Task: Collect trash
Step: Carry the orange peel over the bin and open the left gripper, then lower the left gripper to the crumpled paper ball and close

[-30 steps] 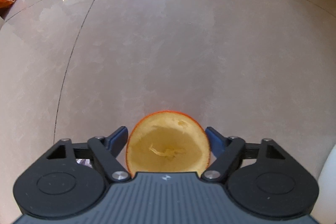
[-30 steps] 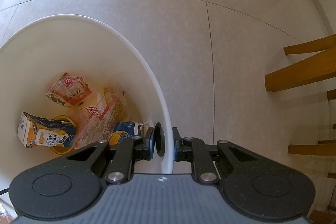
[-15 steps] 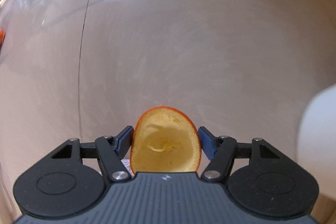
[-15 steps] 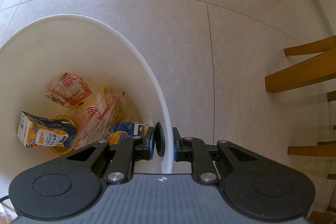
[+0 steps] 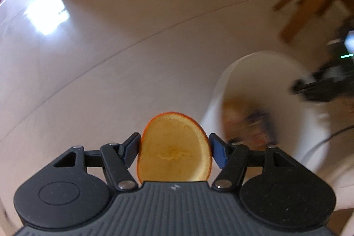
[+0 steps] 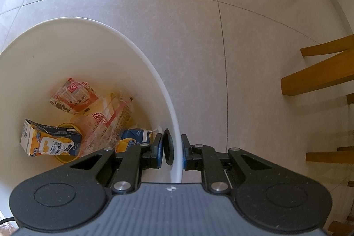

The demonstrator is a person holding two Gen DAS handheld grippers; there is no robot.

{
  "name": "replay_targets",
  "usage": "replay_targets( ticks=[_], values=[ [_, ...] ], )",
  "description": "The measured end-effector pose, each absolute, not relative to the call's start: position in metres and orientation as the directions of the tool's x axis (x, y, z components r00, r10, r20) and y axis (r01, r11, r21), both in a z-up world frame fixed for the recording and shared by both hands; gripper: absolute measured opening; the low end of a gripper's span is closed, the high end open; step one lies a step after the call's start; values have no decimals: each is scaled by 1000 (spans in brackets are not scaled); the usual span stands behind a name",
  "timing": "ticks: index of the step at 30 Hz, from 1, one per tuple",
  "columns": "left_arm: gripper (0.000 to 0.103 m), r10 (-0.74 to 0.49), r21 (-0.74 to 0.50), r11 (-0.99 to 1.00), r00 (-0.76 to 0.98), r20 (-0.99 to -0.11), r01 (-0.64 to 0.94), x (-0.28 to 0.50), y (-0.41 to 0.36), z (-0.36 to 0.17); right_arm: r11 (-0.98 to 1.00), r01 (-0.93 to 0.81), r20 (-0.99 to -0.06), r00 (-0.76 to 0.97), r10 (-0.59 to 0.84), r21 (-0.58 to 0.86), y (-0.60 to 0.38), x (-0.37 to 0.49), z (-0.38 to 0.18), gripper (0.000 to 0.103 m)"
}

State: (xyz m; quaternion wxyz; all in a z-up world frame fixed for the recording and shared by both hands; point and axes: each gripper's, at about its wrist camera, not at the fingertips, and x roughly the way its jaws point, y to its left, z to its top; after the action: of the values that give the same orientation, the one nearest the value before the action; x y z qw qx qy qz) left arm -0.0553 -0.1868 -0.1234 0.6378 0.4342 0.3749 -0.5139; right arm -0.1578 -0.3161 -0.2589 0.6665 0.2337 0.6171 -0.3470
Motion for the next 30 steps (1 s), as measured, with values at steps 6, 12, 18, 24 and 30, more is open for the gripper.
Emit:
replay_targets(
  ticks=[6, 12, 18, 24, 30],
  values=[
    [77, -392, 105, -48, 77, -917, 993, -116, -209, -120, 651, 750, -985, 0, -173, -114, -316, -158, -259, 18],
    [91, -423, 112, -58, 78, -903, 992, -138, -226, -123, 650, 752, -985, 0, -172, -114, -316, -158, -259, 18],
    [93, -424, 113, 7, 105, -899, 994, -111, -219, -125, 649, 752, -985, 0, -172, -113, -316, -158, -259, 18],
    [93, -424, 156, 141, 202, -883, 978, -59, -186, -131, 650, 752, -985, 0, -174, -115, -316, -158, -260, 18],
    [94, -370, 178, 342, 306, -877, 923, 12, -138, -154, 649, 752, -985, 1, -174, -114, -316, -159, -260, 18]
  ],
)
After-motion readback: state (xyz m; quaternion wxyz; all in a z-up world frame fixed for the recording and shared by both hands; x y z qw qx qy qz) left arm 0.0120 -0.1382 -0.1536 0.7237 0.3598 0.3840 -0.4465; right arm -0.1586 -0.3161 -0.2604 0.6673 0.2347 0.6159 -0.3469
